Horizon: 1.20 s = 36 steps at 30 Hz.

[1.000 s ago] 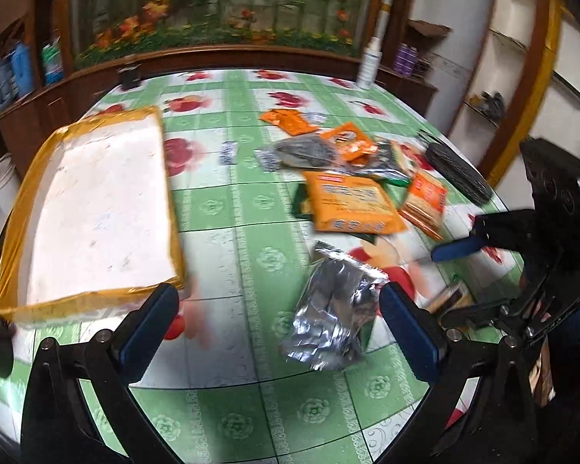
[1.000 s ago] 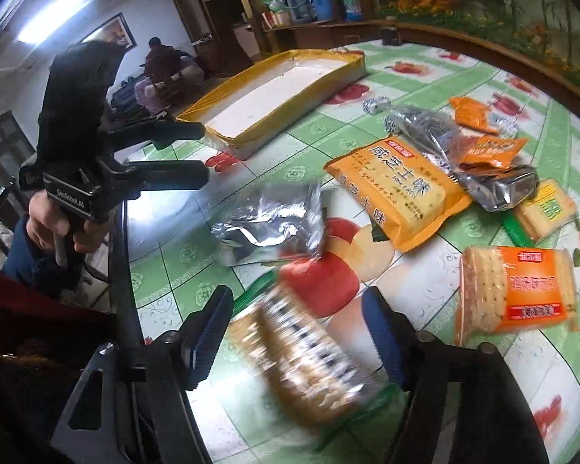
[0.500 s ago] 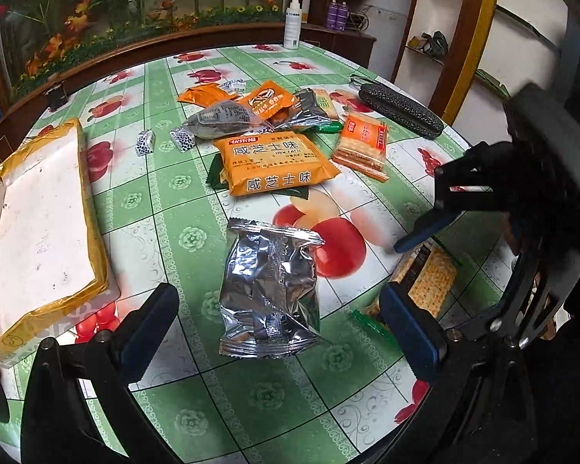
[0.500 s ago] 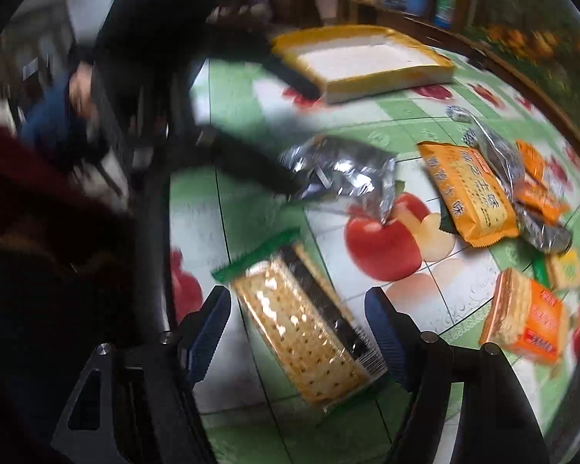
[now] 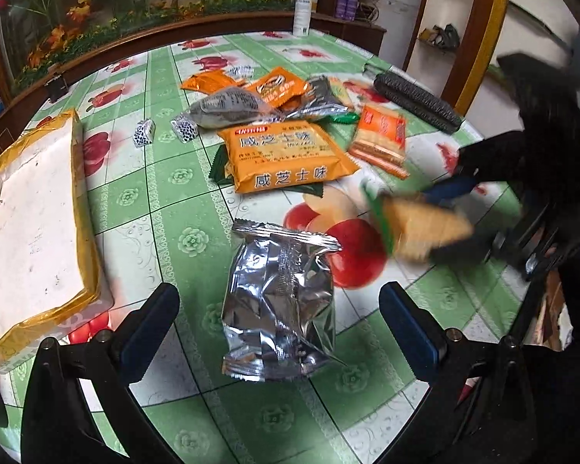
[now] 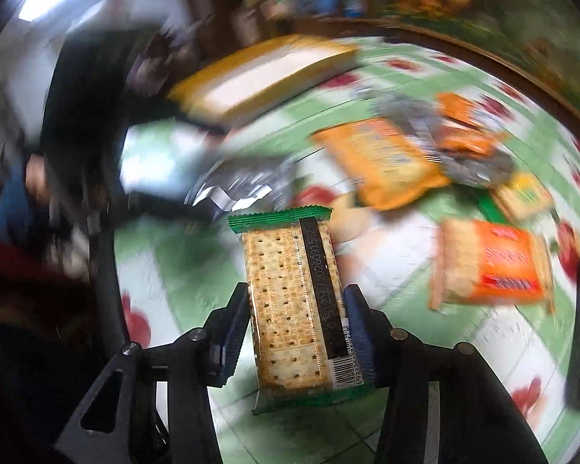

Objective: Organize snacks
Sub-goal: 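Grasp the silver foil bag with the left gripper while the right gripper holds the cracker pack, then carry the foil bag and cracker pack into the yellow tray and open both grippers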

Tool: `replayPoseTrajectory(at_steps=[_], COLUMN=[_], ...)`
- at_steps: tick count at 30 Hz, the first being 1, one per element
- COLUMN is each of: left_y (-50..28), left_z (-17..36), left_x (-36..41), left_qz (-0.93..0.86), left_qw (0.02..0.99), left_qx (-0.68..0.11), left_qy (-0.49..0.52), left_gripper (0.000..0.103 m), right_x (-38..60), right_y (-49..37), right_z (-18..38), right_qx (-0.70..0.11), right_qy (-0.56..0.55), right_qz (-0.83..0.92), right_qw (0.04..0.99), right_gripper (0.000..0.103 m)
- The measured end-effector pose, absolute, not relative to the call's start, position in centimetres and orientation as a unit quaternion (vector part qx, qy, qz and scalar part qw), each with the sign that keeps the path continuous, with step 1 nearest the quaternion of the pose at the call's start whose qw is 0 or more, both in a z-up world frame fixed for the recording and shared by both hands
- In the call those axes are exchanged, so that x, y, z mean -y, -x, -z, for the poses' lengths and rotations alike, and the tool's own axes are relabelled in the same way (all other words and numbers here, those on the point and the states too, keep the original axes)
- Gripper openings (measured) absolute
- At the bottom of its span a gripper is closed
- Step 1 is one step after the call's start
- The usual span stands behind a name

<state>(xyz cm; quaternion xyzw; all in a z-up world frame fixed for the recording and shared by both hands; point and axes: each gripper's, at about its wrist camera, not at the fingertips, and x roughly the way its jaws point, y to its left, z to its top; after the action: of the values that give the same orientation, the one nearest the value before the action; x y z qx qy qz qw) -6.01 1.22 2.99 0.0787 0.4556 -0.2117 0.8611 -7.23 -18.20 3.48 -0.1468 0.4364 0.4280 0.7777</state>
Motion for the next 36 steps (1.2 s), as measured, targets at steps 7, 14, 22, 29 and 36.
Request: replayPoseTrajectory(at_steps=[7, 14, 22, 29, 36], left_y=[5.4, 6.2, 6.7, 6.7, 6.7], left_z=[-1.5, -3.0, -6.4, -7.3, -7.3], left_x=[-0.8, -2.5, -5.7, -8.5, -11.3], left_qz=[0.166, 0.151, 0.125, 0.09, 0.059], left_qw=[0.864, 0.884, 0.907, 0.917, 0.921], left_qx=[-0.468, -0.44, -0.402, -0.388, -0.383], left_qy=[-0.083, -0.042, -0.007, 0.012, 0.031], left_gripper=[0.062, 0.06, 0.06, 0.06, 0.06], right_x=[19.3, 18.7, 16.2, 12.7, 9.7], right_y=[6.2, 4.6, 3.5, 3.1, 2.5], right_z=[-4.1, -5.2, -6.6, -7.5, -8.2], right_qx=[-0.435, -0.425, -0.419, -0.423, -0.426], right_qy=[0.044, -0.003, -0.042, -0.041, -0.032], right_qz=[-0.399, -0.388, -0.388, -0.398, -0.401], right_qw=[0.806, 0.818, 0.819, 0.813, 0.81], right_gripper=[0.05, 0.05, 0.05, 0.05, 0.05])
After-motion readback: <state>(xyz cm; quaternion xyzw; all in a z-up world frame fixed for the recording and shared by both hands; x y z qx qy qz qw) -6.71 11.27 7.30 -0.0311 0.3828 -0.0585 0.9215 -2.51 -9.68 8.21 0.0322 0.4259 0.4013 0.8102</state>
